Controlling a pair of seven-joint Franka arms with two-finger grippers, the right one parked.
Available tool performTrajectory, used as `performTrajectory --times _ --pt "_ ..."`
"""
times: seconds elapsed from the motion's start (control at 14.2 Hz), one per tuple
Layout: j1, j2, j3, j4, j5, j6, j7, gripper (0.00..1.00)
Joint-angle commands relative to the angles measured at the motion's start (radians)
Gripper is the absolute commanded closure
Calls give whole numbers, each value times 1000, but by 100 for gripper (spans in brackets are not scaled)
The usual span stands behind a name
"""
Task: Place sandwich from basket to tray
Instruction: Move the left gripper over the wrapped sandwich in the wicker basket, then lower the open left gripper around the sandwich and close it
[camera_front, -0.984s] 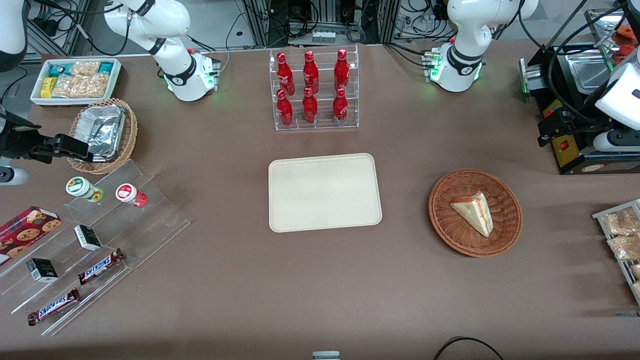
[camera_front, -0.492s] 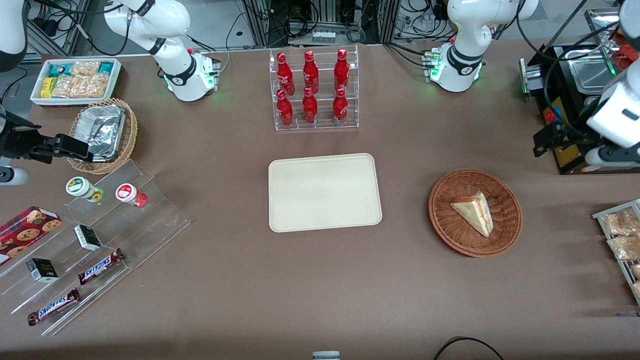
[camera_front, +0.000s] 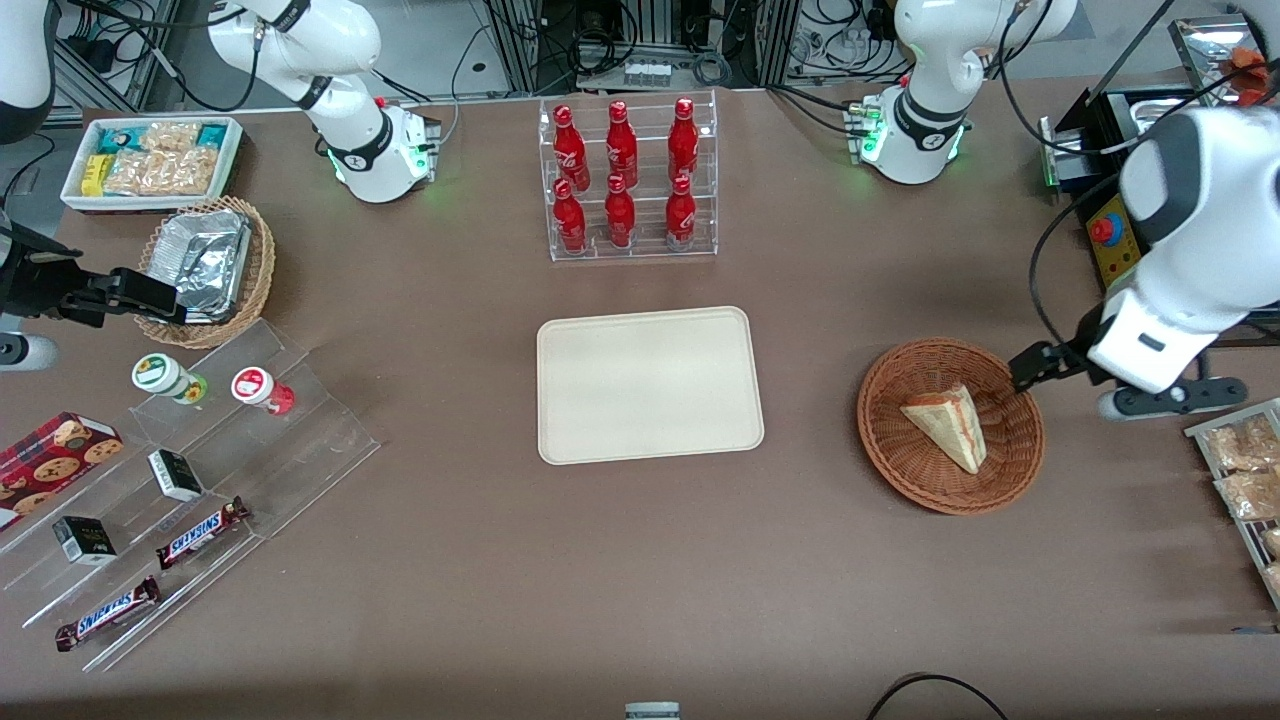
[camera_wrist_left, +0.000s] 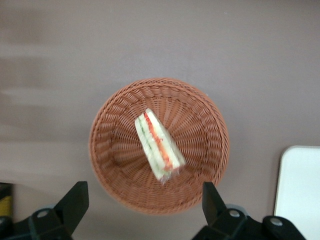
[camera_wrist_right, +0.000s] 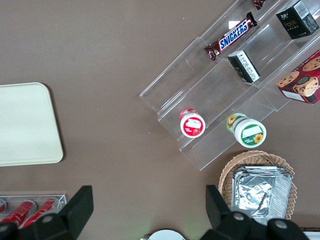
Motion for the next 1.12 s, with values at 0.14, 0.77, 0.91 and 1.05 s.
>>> performTrajectory --times 0.14,0.77,0.91,1.05 --pt "-9 -19 -2 -201 0 223 -260 0" --pt "-28 88 -21 -284 6 439 -426 0" --pt "-23 119 -21 -288 3 448 -428 0" --pt "-22 131 -20 -291 3 459 -428 0"
